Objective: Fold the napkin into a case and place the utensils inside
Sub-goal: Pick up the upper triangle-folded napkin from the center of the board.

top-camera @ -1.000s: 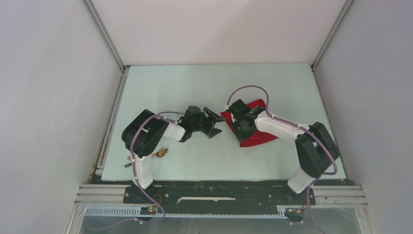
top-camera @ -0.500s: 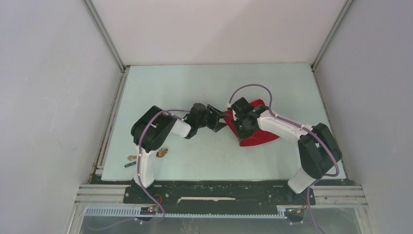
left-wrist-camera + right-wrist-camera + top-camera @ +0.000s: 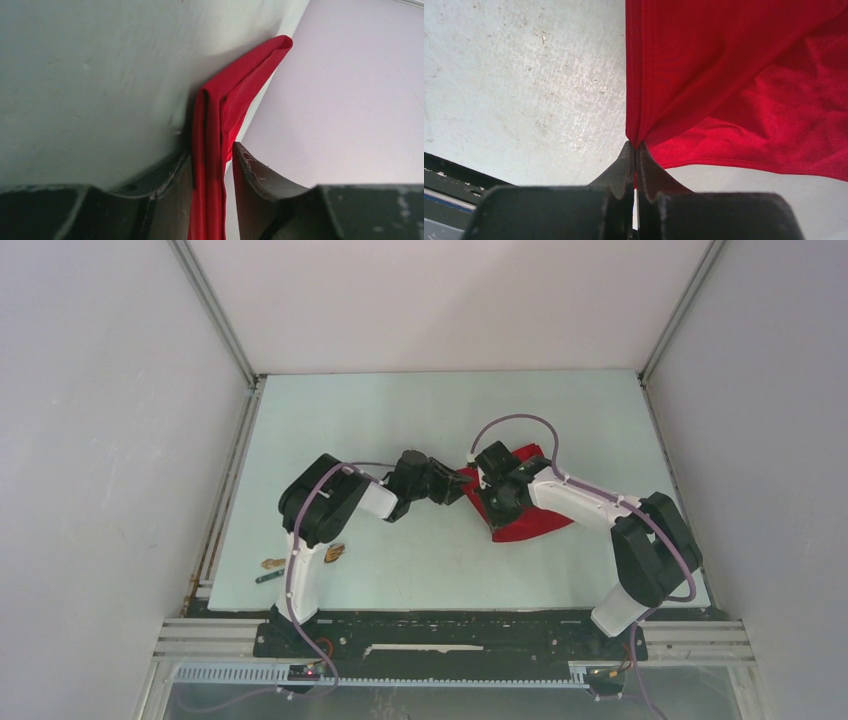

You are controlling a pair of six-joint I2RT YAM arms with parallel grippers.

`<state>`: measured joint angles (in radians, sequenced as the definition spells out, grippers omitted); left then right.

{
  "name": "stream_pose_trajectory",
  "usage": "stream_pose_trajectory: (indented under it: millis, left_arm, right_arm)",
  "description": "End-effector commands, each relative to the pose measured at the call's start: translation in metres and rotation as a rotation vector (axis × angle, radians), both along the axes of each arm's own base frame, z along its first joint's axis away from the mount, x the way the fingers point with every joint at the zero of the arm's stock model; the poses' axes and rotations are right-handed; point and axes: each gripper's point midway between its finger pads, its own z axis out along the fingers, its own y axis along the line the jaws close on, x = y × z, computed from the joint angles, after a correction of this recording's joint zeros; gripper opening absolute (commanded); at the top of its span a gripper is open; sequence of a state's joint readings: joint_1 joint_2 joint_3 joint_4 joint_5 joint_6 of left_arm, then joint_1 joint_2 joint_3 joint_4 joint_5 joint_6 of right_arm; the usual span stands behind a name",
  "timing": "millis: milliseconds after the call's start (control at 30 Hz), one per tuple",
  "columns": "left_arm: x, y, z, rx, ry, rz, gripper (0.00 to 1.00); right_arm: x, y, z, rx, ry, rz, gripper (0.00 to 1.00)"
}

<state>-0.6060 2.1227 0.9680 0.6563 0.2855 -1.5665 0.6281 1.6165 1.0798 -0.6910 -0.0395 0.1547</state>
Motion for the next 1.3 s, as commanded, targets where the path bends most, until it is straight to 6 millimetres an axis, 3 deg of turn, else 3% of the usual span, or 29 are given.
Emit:
stream_pose_trajectory:
  millis: [0,433,567,767,900,1000,1100,1267]
  left_arm:
    - [0.011,-0.002,-0.001,0.041,-0.048,-0.004,0.4]
    - [0.021,0.0,0.001,0.085,-0.094,-0.028,0.23]
    - [0.022,0.003,0.002,0.095,-0.099,-0.031,0.12]
    - [0.019,0.005,0.005,0.111,-0.102,-0.042,0.04]
    - [0.018,0.003,0.002,0.103,-0.088,-0.052,0.01]
    - [0.017,0.003,0.004,0.098,-0.088,-0.055,0.0]
    - [0.016,0.002,0.008,0.093,-0.095,-0.06,0.0]
    - [0.013,0.0,0.009,0.074,-0.084,-0.071,0.0]
  right_arm:
    - [0.002,0.003,0.009,0.03,-0.028,0.002,0.0]
    - [-0.002,0.007,0.001,0.018,-0.009,0.019,0.0]
    - [-0.001,0.004,-0.002,-0.004,-0.013,0.012,0.0]
    - [-0.001,-0.001,-0.021,-0.092,-0.009,-0.023,0.01]
    - [-0.003,0.004,-0.036,-0.143,-0.039,-0.018,0.2]
    - [-0.004,0.006,-0.036,-0.164,-0.069,-0.019,0.35]
    - [0.0,0.01,-0.022,-0.161,-0.145,-0.026,0.51]
    - [0.016,0.019,0.0,-0.122,-0.305,-0.09,0.65]
